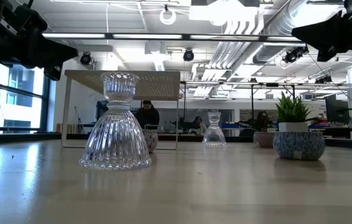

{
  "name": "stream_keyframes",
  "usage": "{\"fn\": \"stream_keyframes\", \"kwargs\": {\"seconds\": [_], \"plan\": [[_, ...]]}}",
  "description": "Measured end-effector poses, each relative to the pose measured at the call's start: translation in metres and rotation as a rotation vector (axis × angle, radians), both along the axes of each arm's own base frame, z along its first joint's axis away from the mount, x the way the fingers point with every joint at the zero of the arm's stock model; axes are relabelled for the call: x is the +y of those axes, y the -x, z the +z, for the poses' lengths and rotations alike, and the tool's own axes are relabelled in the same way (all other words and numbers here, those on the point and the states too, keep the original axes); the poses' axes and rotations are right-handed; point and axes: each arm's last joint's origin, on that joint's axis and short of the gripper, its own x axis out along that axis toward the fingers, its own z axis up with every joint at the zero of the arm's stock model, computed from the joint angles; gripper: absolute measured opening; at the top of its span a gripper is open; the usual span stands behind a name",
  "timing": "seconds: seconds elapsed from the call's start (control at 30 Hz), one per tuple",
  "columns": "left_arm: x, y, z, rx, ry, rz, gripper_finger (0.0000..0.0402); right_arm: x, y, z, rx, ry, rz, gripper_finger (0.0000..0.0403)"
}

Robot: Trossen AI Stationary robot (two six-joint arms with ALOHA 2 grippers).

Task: Pick & Place candle stick holders
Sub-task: Put the top transparent candle holder on the shelf

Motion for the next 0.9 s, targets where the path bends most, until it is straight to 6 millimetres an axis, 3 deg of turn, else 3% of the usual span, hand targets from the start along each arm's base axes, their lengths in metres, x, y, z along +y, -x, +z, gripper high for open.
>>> {"fn": "stream_keyframes", "kwargs": {"seconds": [0.13, 0.37, 0.9], "plan": [[-0.0001, 0.0000, 0.0004, -0.004, -0.001, -0.003, 0.0000, -0.0006, 0.0002, -0.0001, 0.028, 0.068, -0.040, 0.0000], [-0.0001, 0.0002, 0.0043, -0.044, -0.007, -0.003, 0.0000, -0.0004, 0.0006, 0.0020, -0.031, -0.035, 0.002, 0.0000], [-0.0001, 0.0004, 0.0068, -0.069, -0.019, -0.001, 0.0000, 0.0003, 0.0007, 0.0029, -0.025, 0.016, 0.017, 0.0001]]}}
